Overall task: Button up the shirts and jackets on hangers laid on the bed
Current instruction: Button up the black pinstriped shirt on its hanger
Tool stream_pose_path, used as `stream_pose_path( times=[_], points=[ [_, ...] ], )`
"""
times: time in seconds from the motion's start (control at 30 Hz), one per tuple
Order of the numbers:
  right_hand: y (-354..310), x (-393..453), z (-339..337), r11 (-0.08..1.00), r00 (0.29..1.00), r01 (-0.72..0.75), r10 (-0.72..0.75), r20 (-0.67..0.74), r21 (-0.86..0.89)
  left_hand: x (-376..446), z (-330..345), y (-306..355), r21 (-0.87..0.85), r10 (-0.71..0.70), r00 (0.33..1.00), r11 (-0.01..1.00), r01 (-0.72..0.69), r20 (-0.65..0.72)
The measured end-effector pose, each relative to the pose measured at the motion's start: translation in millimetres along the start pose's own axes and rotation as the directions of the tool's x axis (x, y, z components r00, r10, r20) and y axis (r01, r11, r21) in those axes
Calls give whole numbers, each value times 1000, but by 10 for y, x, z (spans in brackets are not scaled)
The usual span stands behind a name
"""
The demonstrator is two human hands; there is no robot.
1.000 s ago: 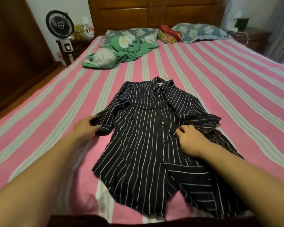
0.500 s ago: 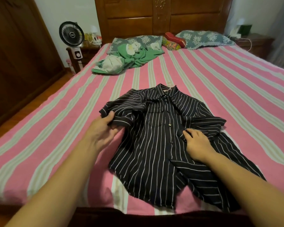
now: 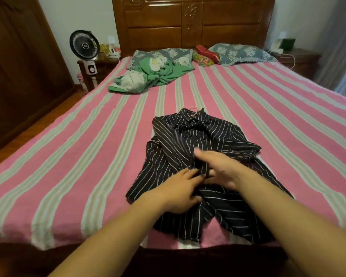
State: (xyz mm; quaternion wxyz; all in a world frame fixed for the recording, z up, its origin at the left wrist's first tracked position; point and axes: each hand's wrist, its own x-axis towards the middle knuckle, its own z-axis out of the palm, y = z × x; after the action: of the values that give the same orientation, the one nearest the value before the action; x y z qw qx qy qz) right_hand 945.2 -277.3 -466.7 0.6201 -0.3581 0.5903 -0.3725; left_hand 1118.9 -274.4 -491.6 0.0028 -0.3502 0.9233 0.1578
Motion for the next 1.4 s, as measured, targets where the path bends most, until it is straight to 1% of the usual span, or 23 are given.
stream_pose_path(
  times=[0.03,0.07,0.1,0.17,0.23,0.27,0.33,0.4,0.47,0.53,0.57,0.6,0.63,0.7,0.77,0.83,0.93,1.0,1.07,1.13,1.2,1.3,1.4],
  points=[
    [101,64,-22,995,989,-34,20,-147,-92,-15,38,27,-47,-35,999,998,37,42],
    [193,124,-54,987,956,-76,31,-292,-142,-44,62,1,-129,-78,997,988,78,8],
    [266,160,-95,985,930,-107,52,-365,-133,-87,92,-50,-209,-133,990,971,119,-55],
    [340,190,-158,989,920,-114,68,-386,-97,-200,143,-190,-223,-238,964,952,208,-119],
    [375,226,-165,981,908,-106,30,-418,-161,-309,220,-287,-172,-283,952,950,262,-112],
    [378,250,-152,957,894,-94,-41,-446,-276,-343,246,-299,-164,-287,952,949,268,-108],
    [361,290,-106,797,834,-24,-317,-452,-603,-356,294,-301,-161,-288,950,950,268,-123],
    [351,319,-55,583,764,184,-592,-258,-792,-343,309,-288,-155,-289,945,951,266,-152],
    [310,354,-45,351,741,378,-670,52,-857,-310,297,-304,-142,-276,948,956,255,-160],
    [243,440,-64,68,787,463,-491,374,-884,-225,224,-366,-80,-214,967,976,204,-135],
    [195,489,-79,6,822,483,-347,451,-876,-152,171,-426,-43,-166,981,986,162,-102],
    [108,540,-107,23,855,480,-236,462,-877,-70,98,-495,-29,-119,991,993,118,-58],
    [-22,596,-139,115,883,453,-192,427,-884,19,13,-574,-43,-81,997,996,80,-13],
    [-344,824,-236,282,915,374,-271,300,-884,227,-158,-742,-141,-41,998,989,46,38],
    [-616,1272,-382,253,895,287,-415,164,-924,488,-268,-943,-412,-58,991,905,102,118],
    [-823,1834,-491,203,882,175,-467,61,-963,736,-266,-1136,-649,-60,967,731,212,248],
    [-1008,2766,-671,176,862,23,-502,-70,-984,896,-10,-1349,-732,-41,963,641,231,268],
    [-1016,3244,-892,233,828,-112,-515,-220,-966,897,121,-1420,-782,-36,969,584,218,244],
    [-928,3492,-1062,251,828,-275,-429,-361,-928,878,135,-1438,-801,-43,971,557,219,236],
    [-912,3488,-1123,176,837,-343,-388,-385,-923,890,76,-1431,-786,-52,967,574,232,248],
    [-1059,3300,-1124,165,831,-322,-424,-362,-932,919,7,-1384,-722,-56,957,644,252,284],
    [-1465,2784,-1033,307,785,-229,-503,-362,-924,905,-141,-1289,-559,-91,930,777,290,356],
    [-1993,2027,-775,474,767,-105,-521,-375,-874,683,-547,-1092,-407,-97,871,856,320,481]
  ],
)
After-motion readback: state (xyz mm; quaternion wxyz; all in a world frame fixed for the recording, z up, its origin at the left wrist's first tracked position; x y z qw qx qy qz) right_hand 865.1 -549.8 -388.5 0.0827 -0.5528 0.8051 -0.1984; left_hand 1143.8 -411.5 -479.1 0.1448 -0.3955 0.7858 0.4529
